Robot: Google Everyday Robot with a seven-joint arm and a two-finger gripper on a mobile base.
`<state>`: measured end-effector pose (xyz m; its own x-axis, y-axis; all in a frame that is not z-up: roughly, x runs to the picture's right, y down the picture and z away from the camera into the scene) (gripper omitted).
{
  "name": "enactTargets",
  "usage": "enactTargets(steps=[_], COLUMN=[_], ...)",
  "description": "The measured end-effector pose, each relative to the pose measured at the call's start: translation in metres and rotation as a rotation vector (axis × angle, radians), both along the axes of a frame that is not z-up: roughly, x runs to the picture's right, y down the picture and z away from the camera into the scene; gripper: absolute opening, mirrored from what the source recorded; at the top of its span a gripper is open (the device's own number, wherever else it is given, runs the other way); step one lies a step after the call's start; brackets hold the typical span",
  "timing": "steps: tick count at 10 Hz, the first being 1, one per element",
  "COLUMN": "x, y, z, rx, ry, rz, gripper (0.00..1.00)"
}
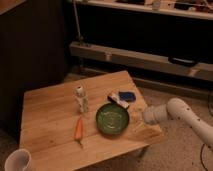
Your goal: Push the ceramic bowl across the table
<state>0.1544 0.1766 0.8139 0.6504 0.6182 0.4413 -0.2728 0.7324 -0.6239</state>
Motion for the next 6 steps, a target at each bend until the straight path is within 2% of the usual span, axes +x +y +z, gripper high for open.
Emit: enactTargets(steps=[2,6], x=[-0.016,-0.030], y=[0.003,0.007], z=[0.005,0.013], rx=[0.004,0.011], ry=[-0.029,-0.038], rz=[0.001,-0.022], gripper=[0.80,0.80])
